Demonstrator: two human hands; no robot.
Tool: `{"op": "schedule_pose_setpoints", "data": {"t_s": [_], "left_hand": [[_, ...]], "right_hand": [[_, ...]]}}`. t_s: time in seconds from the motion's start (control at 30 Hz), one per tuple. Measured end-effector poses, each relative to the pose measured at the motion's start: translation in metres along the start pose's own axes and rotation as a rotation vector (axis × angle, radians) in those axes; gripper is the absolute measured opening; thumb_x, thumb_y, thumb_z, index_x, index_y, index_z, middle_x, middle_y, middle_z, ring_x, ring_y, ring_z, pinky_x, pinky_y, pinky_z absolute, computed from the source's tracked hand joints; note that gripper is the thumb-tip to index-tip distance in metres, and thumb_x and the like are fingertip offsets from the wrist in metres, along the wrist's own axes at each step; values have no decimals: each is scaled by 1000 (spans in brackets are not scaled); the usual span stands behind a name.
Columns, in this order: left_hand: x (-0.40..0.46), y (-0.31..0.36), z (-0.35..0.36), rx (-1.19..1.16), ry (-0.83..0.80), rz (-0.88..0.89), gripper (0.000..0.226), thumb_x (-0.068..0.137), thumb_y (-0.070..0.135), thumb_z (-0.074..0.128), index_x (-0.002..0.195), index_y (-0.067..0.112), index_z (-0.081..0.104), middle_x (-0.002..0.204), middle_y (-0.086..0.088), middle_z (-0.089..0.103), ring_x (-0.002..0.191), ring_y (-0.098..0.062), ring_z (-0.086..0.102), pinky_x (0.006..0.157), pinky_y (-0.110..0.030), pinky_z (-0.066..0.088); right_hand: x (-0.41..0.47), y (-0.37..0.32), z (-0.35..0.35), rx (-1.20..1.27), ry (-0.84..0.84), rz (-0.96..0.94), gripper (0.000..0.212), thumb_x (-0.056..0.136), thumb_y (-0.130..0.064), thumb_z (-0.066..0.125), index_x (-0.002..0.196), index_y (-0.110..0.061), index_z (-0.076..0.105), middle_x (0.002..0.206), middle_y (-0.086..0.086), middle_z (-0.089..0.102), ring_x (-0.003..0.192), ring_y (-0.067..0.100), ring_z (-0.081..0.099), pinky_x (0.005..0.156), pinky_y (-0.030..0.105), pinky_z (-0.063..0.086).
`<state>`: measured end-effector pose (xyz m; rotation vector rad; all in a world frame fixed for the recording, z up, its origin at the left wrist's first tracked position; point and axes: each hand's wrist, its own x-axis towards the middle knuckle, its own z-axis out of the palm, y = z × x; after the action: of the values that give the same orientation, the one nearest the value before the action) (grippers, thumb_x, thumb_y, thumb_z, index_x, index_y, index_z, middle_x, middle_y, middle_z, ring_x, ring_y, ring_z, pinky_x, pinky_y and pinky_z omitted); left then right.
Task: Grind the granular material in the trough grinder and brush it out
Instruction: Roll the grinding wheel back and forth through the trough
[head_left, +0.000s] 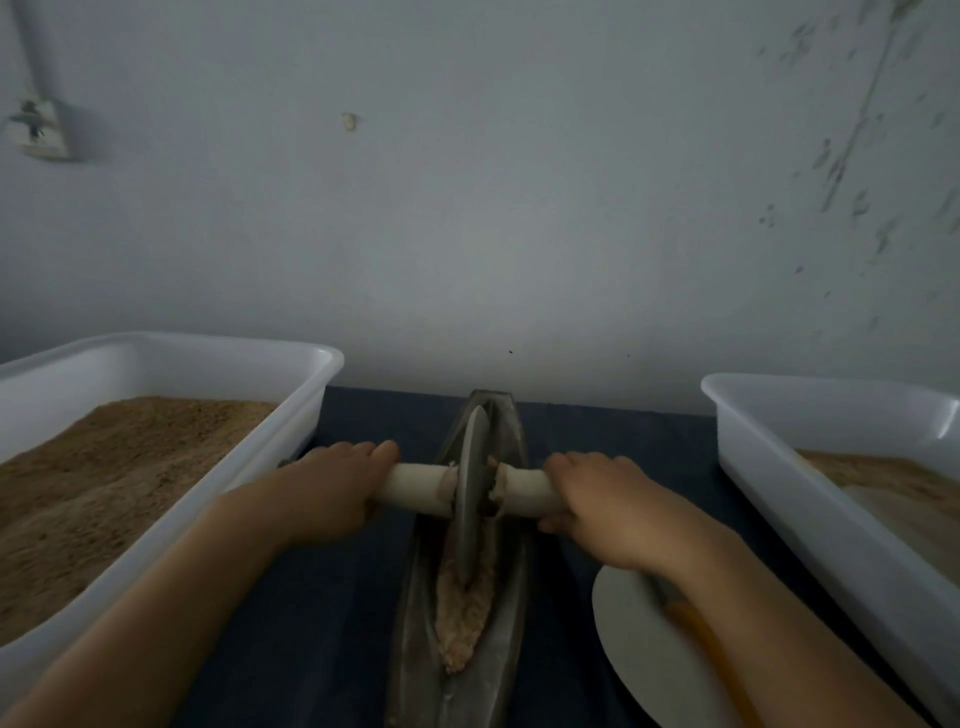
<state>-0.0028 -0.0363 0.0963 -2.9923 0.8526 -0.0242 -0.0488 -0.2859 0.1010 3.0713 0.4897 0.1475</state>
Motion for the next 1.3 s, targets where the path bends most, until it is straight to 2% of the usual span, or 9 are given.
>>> {"op": "schedule_pose_setpoints", "data": {"t_s": [0.2,0.33,0.47,0.67,0.77,0.83,0.9,1.03,1.3], "left_hand": [[26,-1,26,126,352,-80,39,90,27,56,124,26,37,123,5,46,111,-12,45,97,-25,32],[26,8,28,152,426,-116,43,88,20,55,128,23,39,124,4,45,113,-15,42,102,-27,27],[15,7,20,125,339,-100,41,91,30,53,127,26,34,127,7,45,115,-10,44,102,-26,31],[-9,8,-7,93,-11,-21,36,94,30,52,124,27,33,125,8,49,111,-8,47,95,-24,37],[-18,10,-18,48,-195,-3,38,94,28,51,126,28,29,122,7,49,107,-8,47,93,-24,37],[-19,9,-21,34,-232,9,36,95,27,50,124,28,30,120,7,49,104,-7,46,93,-24,38],[-18,9,-21,13,-229,14,33,95,26,50,121,28,31,118,6,49,99,-6,45,90,-23,38],[-7,8,-10,8,-94,-22,30,94,26,51,119,26,34,120,5,50,100,-7,46,90,-23,39],[22,6,29,157,398,-128,42,88,24,57,126,24,38,123,5,46,112,-14,44,101,-26,31]], "right_hand": [[21,15,26,-60,248,40,27,90,-29,53,114,-17,47,113,2,53,102,21,46,70,31,21],[21,13,29,-75,294,63,29,90,-28,54,117,-17,48,113,1,53,102,20,46,72,30,21],[12,8,22,-85,210,40,20,92,-20,49,111,-15,45,112,3,51,99,21,45,70,30,20],[-9,-7,-9,51,-116,18,29,94,-35,51,115,-16,44,119,3,51,106,20,48,74,27,26],[-21,-10,-23,108,-223,-27,22,93,-36,52,104,-20,41,104,-3,50,92,14,44,59,21,26],[-25,-12,-27,123,-255,-33,23,93,-37,52,104,-20,41,96,-4,45,87,11,41,54,17,24],[-23,-12,-26,118,-257,-24,25,94,-37,52,108,-18,43,105,0,48,91,14,45,59,21,28],[-9,-6,-13,64,-145,10,32,94,-36,51,116,-14,45,120,4,51,107,20,48,75,27,27],[21,13,25,-75,263,77,29,90,-23,53,118,-17,47,116,2,52,105,20,46,74,30,23]]}}
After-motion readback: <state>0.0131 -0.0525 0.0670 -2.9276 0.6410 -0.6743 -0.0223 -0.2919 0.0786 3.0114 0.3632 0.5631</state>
